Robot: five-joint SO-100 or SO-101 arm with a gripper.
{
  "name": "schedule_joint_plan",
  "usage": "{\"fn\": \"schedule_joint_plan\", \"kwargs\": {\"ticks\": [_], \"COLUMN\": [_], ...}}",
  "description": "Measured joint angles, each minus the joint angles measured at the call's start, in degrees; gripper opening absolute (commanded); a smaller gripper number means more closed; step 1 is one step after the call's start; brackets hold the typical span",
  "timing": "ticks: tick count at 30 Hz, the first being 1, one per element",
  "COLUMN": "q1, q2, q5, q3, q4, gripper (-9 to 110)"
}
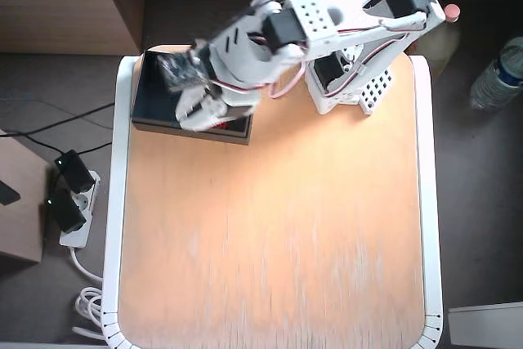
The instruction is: Grasp a lego block and put it in the bin.
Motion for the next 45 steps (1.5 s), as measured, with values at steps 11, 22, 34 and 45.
{"fn": "schedule_joint_plan", "kwargs": {"ticks": [11, 22, 34, 45], "q1": [-24.1, -48.2, -53.6, -53.6], "q2": [12.7, 22.8, 35.3, 43.6], "q5": [-0.7, -3.6, -2.4, -2.4], "q3": [0.0, 0.0, 22.5, 42.8], "q4": [1.5, 16.6, 17.7, 13.4], "gripper": [0, 0, 0, 0]}}
